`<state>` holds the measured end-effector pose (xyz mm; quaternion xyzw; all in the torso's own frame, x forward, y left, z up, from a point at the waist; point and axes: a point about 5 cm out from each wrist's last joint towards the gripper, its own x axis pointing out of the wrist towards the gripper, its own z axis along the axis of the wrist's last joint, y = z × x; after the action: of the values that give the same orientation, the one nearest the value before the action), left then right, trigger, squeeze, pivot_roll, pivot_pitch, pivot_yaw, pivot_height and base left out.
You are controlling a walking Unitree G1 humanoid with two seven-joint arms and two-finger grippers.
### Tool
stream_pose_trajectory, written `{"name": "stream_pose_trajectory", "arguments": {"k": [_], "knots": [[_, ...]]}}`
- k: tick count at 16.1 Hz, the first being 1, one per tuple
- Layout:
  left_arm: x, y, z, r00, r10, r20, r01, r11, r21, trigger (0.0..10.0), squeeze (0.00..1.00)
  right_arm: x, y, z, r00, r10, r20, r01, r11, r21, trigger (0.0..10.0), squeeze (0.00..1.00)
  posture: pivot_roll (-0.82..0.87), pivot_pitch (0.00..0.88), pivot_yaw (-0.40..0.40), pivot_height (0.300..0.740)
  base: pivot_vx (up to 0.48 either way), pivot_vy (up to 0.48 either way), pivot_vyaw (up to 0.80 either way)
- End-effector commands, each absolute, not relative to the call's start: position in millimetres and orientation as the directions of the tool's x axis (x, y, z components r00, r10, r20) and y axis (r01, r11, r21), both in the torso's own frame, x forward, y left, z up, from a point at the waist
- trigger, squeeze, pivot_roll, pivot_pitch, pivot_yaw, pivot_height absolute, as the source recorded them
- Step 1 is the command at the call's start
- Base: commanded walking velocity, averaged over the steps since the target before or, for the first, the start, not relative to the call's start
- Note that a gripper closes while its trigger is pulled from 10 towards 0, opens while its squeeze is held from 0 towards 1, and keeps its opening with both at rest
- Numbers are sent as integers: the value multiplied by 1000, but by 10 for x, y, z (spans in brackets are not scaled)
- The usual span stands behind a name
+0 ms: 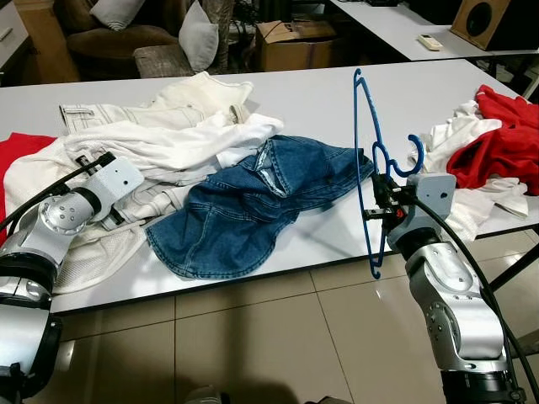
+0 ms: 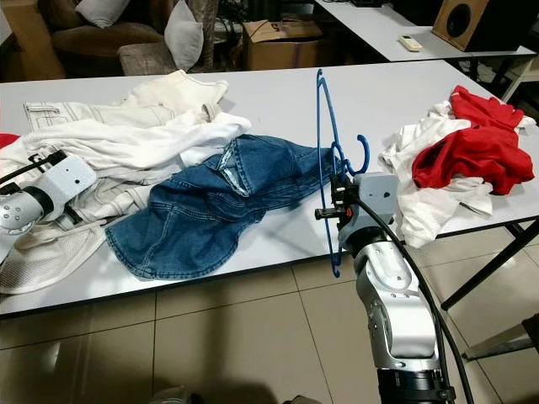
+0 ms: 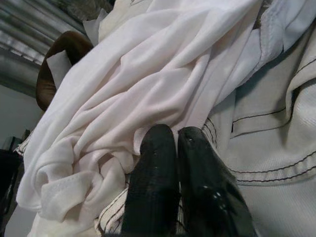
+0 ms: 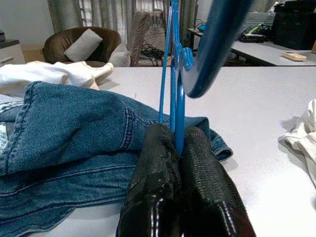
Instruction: Hang hanger
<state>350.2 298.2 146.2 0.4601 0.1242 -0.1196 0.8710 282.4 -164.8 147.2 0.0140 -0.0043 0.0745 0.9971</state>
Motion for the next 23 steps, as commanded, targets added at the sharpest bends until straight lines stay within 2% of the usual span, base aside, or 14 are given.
{"name": "stream_pose_trajectory", "arguments": {"k": [1,5,6,7,8,9,20,21,22,23], "knots": [[3527,3010,1521,945,-73,-320,307,542,782,0,0,2836,-1636,1524,988,151,28,-151,988,26,10000,0,-87,0,24,740,0,0,0],[3516,2991,1502,942,-100,-322,321,558,765,0,0,2835,-1641,1525,989,148,29,-149,988,26,10000,0,-87,0,25,740,0,0,0],[3514,2957,1492,941,-123,-316,330,547,769,7922,0,2836,-1638,1526,988,150,29,-150,988,26,10000,0,-87,0,25,740,0,0,0],[3508,2944,1475,940,-128,-315,333,535,776,10000,0,2836,-1636,1527,988,150,30,-151,988,26,10000,0,-87,0,25,740,0,0,0],[3505,2939,1469,941,-132,-312,333,536,776,10000,0,2836,-1636,1528,988,151,30,-151,988,26,10000,0,-87,0,25,740,0,0,0],[3503,2935,1470,944,-134,-302,325,536,779,10000,1000,2835,-1636,1529,988,150,30,-151,988,27,10000,0,-87,0,25,740,0,0,0],[3484,3004,1408,927,-73,-367,355,479,803,10000,1000,2835,-1637,1529,988,151,30,-152,988,30,10000,0,-90,0,25,740,0,0,0],[3485,3005,1408,927,-71,-369,357,478,802,10000,816,2836,-1638,1531,988,150,30,-151,988,29,10000,0,-90,0,25,740,0,0,0],[3486,3005,1408,927,-70,-370,356,479,803,10000,816,2836,-1639,1531,988,150,30,-151,988,29,10000,0,-91,0,26,740,0,0,0],[3493,3008,1416,927,-62,-369,352,481,803,3412,125,2836,-1642,1533,988,149,30,-150,988,29,10000,0,-92,0,26,740,0,0,0]]}}
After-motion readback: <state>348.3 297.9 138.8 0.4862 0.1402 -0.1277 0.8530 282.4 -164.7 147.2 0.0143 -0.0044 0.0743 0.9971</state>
